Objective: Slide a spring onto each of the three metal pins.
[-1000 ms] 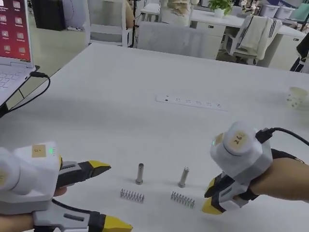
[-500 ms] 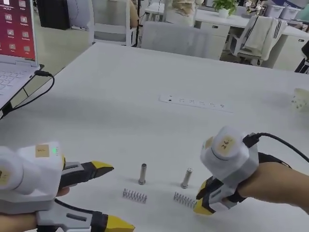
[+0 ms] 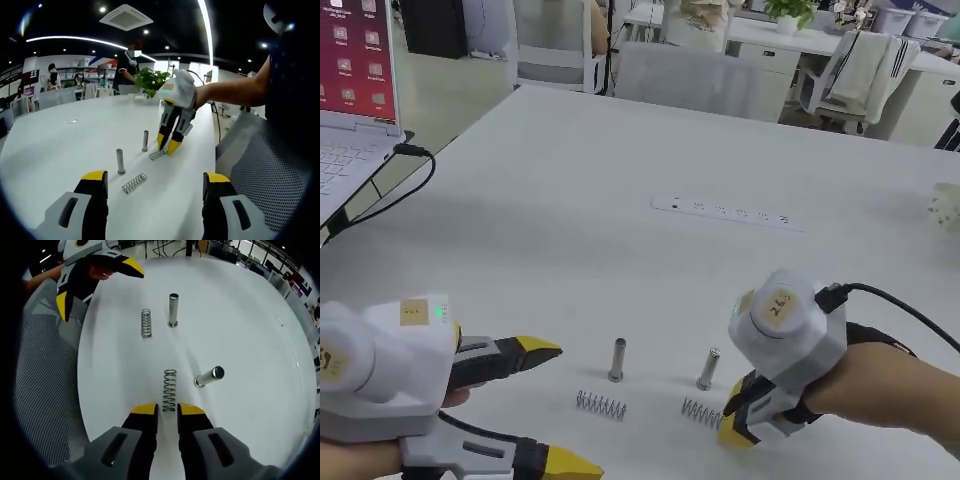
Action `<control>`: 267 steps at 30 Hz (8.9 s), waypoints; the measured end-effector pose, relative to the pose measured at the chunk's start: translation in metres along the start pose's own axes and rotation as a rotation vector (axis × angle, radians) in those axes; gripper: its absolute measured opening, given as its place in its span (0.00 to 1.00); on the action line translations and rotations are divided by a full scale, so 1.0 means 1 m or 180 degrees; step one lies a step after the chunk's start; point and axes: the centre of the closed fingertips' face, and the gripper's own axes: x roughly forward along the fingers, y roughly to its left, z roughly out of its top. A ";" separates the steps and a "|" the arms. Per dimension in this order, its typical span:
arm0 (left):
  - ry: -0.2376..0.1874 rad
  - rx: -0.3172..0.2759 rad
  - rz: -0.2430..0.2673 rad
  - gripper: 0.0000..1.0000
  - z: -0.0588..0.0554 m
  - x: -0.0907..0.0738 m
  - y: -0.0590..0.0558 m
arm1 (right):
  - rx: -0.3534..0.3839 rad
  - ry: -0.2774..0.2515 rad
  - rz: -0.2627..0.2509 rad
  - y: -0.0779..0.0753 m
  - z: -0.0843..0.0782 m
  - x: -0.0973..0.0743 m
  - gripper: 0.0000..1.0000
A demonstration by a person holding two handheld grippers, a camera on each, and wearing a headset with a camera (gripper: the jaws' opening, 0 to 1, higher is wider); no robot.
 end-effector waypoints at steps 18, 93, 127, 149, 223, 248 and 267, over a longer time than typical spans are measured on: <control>-0.0009 -0.0006 -0.0021 0.70 -0.001 0.001 -0.002 | -0.0174 0.0074 -0.0121 -0.004 0.000 0.002 0.08; -0.0102 0.0519 -0.0604 0.18 0.033 0.028 -0.030 | -0.1065 -0.0192 0.0346 0.062 0.071 -0.060 0.08; -0.0147 0.0595 -0.0739 0.02 0.034 0.026 -0.039 | -0.1121 -0.0241 0.0379 0.069 0.073 -0.065 0.08; -0.0253 0.0578 -0.0736 0.02 0.046 0.021 -0.043 | -0.1000 -0.0304 0.0402 0.070 0.068 -0.058 0.11; -0.0040 0.0592 -0.0778 0.02 0.028 0.026 -0.046 | -0.1173 -0.0433 0.0454 0.092 0.110 -0.075 0.08; -0.0059 0.0359 -0.0560 0.33 0.025 0.022 -0.025 | -0.1084 -0.0337 0.0340 0.073 0.097 -0.077 0.08; -0.0009 0.0239 -0.0172 0.51 0.007 0.008 0.000 | -0.0952 -0.0305 0.0242 0.058 0.083 -0.083 0.08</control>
